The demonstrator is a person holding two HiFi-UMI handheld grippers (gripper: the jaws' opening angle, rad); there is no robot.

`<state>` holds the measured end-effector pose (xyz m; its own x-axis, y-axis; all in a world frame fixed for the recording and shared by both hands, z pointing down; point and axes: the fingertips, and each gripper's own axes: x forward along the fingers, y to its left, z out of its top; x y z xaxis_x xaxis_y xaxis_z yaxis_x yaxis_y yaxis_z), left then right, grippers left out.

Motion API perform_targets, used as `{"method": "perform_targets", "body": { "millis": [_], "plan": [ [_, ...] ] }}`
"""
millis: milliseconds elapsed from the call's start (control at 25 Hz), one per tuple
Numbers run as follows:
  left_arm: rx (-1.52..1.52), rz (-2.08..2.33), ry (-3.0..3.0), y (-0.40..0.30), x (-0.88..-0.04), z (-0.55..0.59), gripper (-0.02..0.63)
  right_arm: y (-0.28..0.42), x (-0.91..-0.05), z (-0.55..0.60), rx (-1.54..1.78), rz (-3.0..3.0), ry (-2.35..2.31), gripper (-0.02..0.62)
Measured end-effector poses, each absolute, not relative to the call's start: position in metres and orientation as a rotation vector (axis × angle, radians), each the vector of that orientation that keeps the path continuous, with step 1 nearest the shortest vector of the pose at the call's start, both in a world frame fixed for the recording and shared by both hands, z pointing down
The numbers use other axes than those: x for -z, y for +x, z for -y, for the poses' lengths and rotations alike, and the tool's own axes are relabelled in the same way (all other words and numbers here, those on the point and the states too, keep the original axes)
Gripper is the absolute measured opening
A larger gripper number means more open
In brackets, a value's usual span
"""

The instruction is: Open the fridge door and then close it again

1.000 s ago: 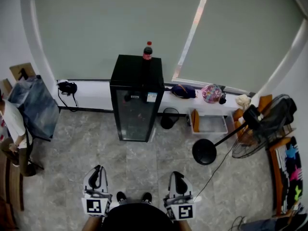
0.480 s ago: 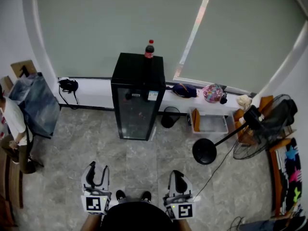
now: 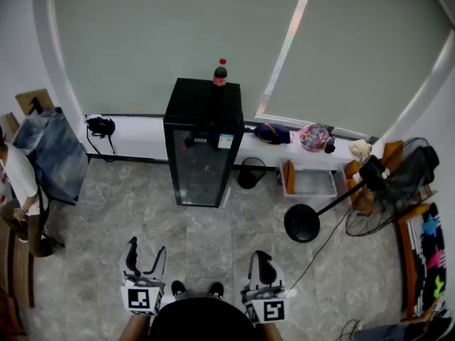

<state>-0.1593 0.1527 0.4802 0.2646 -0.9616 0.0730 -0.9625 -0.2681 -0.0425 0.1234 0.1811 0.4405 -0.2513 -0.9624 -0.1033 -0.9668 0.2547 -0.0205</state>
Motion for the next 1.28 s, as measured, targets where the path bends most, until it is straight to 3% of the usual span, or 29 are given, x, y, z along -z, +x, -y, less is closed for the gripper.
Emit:
{"method": "perform_targets", "body": {
  "millis": [600, 1280],
  "plan": [
    [-0.182, 1.849, 2.505, -0.164, -0.488, -0.147, 0.482, 0.119, -0.447, -0.179, -0.066, -2.422, -1.881, 0.009],
    [-0.204, 1.778, 2.538, -0.205, -0.495, -0.146, 0.494, 0.076, -0.439, -0.192, -0.108, -2.391, -1.936, 0.009]
  ]
}}
